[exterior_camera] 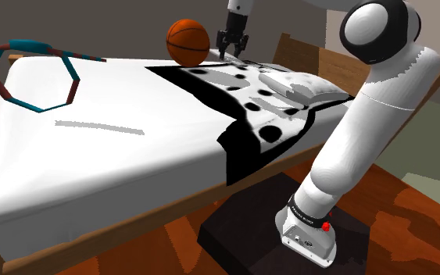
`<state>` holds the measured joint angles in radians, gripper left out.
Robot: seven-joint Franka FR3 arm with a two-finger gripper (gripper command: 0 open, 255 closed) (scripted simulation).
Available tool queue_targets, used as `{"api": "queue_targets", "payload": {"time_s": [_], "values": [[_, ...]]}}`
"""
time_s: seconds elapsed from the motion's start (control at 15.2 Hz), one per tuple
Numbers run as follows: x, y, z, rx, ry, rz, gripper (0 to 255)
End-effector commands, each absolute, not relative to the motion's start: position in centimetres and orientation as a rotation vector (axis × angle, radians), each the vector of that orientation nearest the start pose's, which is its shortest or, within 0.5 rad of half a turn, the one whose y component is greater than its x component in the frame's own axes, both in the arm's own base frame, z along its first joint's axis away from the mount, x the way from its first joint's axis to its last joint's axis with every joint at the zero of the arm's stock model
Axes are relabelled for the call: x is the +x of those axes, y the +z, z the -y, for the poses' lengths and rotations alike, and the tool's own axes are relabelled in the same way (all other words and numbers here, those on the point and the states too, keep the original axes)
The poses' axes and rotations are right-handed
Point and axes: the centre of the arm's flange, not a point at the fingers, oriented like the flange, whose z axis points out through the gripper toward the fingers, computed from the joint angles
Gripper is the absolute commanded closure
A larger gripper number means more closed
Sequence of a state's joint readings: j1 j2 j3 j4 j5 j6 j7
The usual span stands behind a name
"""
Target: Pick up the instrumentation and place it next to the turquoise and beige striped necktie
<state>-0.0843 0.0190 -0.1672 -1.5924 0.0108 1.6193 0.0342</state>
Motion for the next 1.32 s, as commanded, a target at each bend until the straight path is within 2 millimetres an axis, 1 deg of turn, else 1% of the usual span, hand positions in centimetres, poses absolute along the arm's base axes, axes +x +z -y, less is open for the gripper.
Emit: {"api": "queue_targets", "payload": {"time_s": [0.0,1.06,1.12,1.25], "values": [[54.8,61.8,13.8,-3.103,-0.014,-0.447,255],[54.8,70.3,13.8,-3.103,-0.014,-0.447,255],[54.8,70.4,13.8,-3.103,-0.014,-0.447,255],[54.4,70.4,11.2,-3.103,-0.014,-0.447,255]]}}
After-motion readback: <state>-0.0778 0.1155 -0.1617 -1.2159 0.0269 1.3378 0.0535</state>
